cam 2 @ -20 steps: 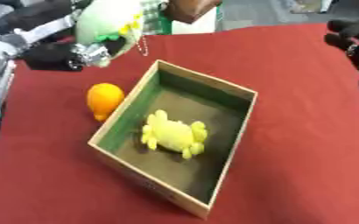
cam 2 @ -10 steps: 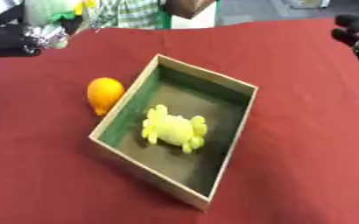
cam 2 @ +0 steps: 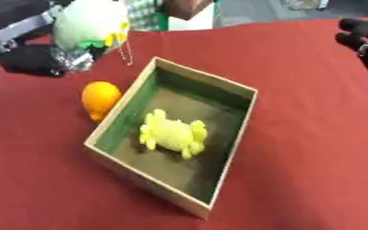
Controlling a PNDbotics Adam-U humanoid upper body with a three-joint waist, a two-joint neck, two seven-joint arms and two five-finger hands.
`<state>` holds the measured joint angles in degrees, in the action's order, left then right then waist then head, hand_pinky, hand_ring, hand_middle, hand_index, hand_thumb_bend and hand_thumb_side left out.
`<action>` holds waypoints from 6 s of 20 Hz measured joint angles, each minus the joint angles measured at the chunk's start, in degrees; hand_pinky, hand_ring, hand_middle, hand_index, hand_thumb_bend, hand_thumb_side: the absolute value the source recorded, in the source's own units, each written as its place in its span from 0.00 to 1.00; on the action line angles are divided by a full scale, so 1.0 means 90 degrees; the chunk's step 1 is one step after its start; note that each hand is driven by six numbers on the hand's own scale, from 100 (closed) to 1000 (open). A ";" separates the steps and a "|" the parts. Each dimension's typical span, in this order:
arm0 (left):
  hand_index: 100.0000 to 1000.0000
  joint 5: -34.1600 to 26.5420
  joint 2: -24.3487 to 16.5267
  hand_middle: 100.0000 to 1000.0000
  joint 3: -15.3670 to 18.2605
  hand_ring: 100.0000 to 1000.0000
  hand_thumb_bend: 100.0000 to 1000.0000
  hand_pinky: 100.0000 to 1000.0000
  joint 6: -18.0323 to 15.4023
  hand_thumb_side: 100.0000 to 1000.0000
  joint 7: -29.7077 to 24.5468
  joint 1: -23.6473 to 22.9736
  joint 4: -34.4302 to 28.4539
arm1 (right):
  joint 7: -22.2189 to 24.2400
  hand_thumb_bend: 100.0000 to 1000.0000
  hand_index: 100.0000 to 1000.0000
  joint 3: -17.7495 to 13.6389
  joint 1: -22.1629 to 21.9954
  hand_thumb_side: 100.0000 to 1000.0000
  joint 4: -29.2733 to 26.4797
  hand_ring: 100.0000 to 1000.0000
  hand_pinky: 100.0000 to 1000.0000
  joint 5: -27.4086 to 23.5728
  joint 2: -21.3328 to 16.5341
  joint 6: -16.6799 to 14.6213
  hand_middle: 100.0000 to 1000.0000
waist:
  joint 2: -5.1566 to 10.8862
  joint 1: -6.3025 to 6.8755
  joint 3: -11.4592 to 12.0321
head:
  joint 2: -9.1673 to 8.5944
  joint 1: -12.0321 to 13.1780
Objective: Pick up objects on the table and place them in the box.
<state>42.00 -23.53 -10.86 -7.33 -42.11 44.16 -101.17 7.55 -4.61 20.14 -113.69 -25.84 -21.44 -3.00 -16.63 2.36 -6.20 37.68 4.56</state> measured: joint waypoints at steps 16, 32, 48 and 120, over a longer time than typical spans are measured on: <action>1.00 0.1367 0.0769 1.00 -0.0741 0.95 0.00 0.83 -0.0836 0.14 -0.0683 0.0234 0.1319 | 0.0083 0.00 0.91 -0.0001 -0.0059 0.60 0.0000 0.79 0.85 0.0085 0.0001 0.0083 0.51 | -0.0057 0.0103 -0.0056 | 0.0008 0.0047; 1.00 0.0976 0.0828 1.00 -0.0790 0.95 0.05 0.85 -0.0698 0.54 -0.0596 0.0278 0.1377 | 0.0115 0.00 0.90 -0.0001 -0.0085 0.60 0.0000 0.79 0.85 0.0095 0.0003 0.0122 0.51 | -0.0052 0.0102 -0.0068 | 0.0008 0.0073; 1.00 0.0646 0.0829 1.00 -0.0775 1.00 0.00 0.93 -0.0227 1.00 -0.0052 0.0278 0.1274 | 0.0116 0.00 0.90 0.0001 -0.0109 0.59 0.0000 0.78 0.85 0.0120 0.0004 0.0180 0.50 | -0.0036 0.0098 -0.0052 | 0.0001 0.0091; 1.00 0.0888 -0.1471 1.00 0.0659 0.93 0.43 0.79 -0.0981 0.77 -0.0578 0.0212 0.2319 | 0.0116 0.00 0.90 0.0006 -0.0097 0.60 0.0000 0.77 0.85 0.0117 -0.0058 0.0120 0.49 | -0.0033 -0.0014 -0.0101 | 0.0055 0.0497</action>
<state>49.99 -36.77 -4.92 -16.16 -47.31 46.07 -80.30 8.60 -4.56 19.26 -113.69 -24.79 -21.96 -1.92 -16.93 2.24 -7.10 38.18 9.04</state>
